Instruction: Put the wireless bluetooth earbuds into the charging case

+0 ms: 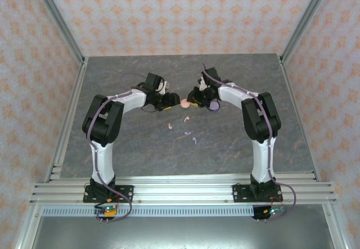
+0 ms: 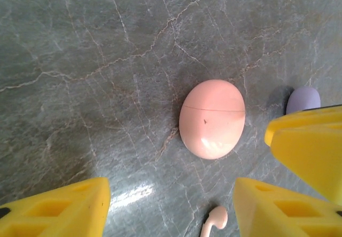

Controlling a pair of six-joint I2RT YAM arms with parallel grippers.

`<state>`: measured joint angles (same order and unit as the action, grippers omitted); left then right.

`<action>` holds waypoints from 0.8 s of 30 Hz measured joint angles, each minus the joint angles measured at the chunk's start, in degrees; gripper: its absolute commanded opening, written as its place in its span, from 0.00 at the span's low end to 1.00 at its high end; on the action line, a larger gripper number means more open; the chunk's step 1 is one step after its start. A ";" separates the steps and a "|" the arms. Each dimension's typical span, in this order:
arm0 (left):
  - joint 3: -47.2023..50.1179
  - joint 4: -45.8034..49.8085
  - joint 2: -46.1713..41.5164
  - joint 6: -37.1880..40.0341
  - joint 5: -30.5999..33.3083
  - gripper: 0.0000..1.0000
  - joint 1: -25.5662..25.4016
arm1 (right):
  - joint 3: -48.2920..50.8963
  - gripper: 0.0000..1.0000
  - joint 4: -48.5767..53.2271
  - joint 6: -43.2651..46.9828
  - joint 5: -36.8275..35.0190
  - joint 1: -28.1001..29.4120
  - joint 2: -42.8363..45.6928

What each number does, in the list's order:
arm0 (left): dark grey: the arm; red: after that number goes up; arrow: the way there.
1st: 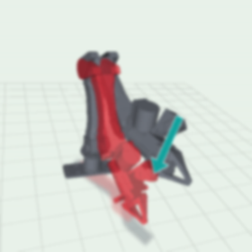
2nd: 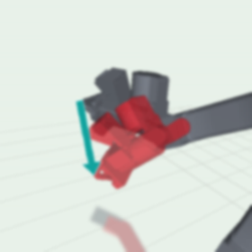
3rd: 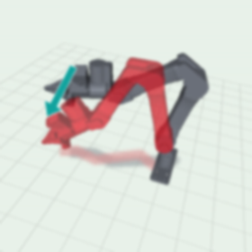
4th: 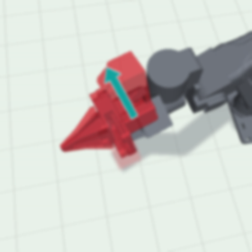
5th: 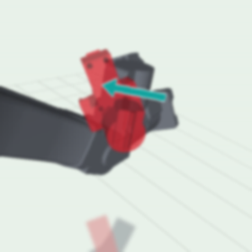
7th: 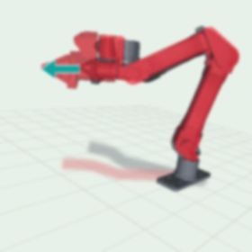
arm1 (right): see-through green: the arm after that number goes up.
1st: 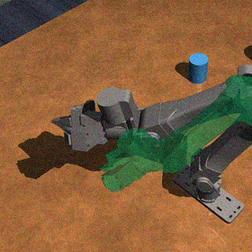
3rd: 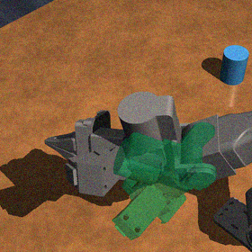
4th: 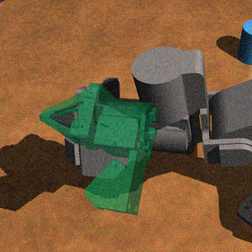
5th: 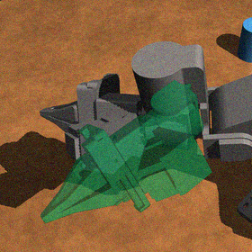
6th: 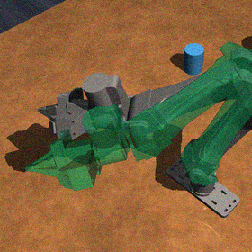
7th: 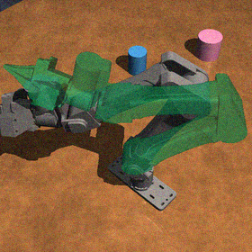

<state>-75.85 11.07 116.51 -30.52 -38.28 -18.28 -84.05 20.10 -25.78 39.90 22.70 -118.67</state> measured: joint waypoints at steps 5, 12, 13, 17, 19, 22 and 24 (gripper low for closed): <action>-1.57 -0.24 1.53 -1.18 -0.44 0.58 -0.02 | -0.04 0.26 -0.04 -0.37 0.00 -0.04 -0.42; -3.34 -0.28 2.91 -1.62 -1.01 0.57 -0.13 | -0.17 0.25 0.02 -0.39 -0.04 -0.11 -1.97; -3.72 -0.31 3.41 -1.66 -1.20 0.57 -0.22 | -0.17 0.24 0.07 -0.39 -0.07 -0.15 -2.12; -4.94 -0.24 5.07 -2.34 -1.81 0.57 -0.52 | -0.59 0.23 0.07 -0.39 -0.22 -0.37 -2.82; -5.49 -0.31 5.33 -2.49 -1.97 0.57 -0.61 | -0.79 0.23 0.07 -0.42 -0.24 -0.37 -3.17; -6.01 -0.33 5.81 -2.49 -2.19 0.57 -0.96 | -1.14 0.23 0.07 -0.42 -0.24 -0.37 -3.41; -6.25 -0.31 6.10 -2.54 -2.25 0.56 -1.22 | -1.18 0.23 0.07 -0.39 -0.24 -0.37 -3.48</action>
<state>-82.11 10.76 122.61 -33.06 -40.53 -19.51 -85.23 20.16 -26.17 39.66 22.33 -122.15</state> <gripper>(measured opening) 0.569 0.229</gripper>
